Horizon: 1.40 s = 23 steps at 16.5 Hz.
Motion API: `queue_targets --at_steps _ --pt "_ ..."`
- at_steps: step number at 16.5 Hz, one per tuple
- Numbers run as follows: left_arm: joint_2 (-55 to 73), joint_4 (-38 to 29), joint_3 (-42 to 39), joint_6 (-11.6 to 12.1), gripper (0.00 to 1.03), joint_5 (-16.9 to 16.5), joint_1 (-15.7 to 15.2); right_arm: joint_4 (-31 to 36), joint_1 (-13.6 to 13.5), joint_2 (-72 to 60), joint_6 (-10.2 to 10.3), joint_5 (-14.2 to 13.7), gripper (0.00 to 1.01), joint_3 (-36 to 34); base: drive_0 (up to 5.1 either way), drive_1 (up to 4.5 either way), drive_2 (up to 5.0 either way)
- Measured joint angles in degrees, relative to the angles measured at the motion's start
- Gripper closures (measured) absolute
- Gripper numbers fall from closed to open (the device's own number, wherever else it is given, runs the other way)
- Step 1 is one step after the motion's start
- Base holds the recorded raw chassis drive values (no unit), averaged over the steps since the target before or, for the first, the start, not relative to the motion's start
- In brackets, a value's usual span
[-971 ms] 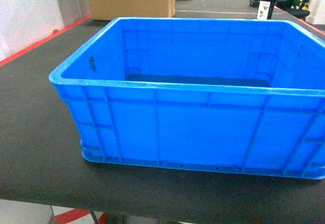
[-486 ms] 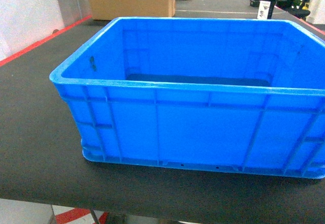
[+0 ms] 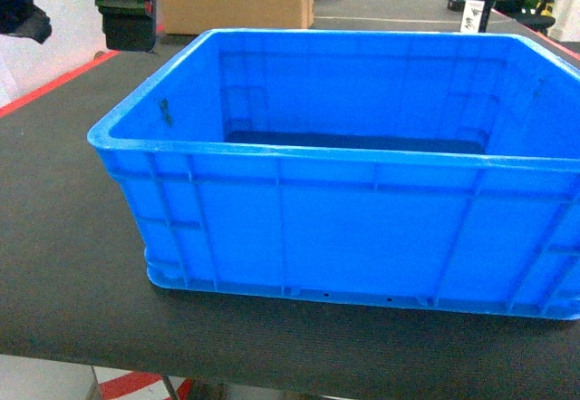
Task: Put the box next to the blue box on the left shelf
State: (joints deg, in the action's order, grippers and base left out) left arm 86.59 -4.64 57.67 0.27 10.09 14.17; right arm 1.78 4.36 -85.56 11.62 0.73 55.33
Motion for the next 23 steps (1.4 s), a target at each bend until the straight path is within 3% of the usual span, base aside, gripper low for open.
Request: queue_targets --at_steps 2,6,17,18,23 --pt "3.34 1.31 1.92 1.22 0.05 1.38 0.11 -1.84 -1.62 -3.80 0.15 0.15 0.03 1.44 0.0 0.00 0.0" --pt "7.45 1.84 2.73 1.40 0.05 1.92 0.57 -2.60 -3.39 -7.13 -1.14 -1.62 0.03 2.99 0.0 0.00 0.0" --pt "13.60 3.43 5.33 -3.78 0.05 1.44 0.61 -3.41 -5.92 -12.39 -3.32 -5.03 0.05 5.18 0.0 0.00 0.0" --pt "13.90 3.48 5.38 -3.93 0.08 1.46 0.61 -3.48 -5.86 -12.68 -3.45 -5.09 0.14 5.31 0.0 0.00 0.0" --pt "14.21 4.28 5.55 -4.39 0.57 1.51 0.61 -3.87 -5.90 -12.76 -4.00 -5.90 0.65 5.79 0.0 0.00 0.0"
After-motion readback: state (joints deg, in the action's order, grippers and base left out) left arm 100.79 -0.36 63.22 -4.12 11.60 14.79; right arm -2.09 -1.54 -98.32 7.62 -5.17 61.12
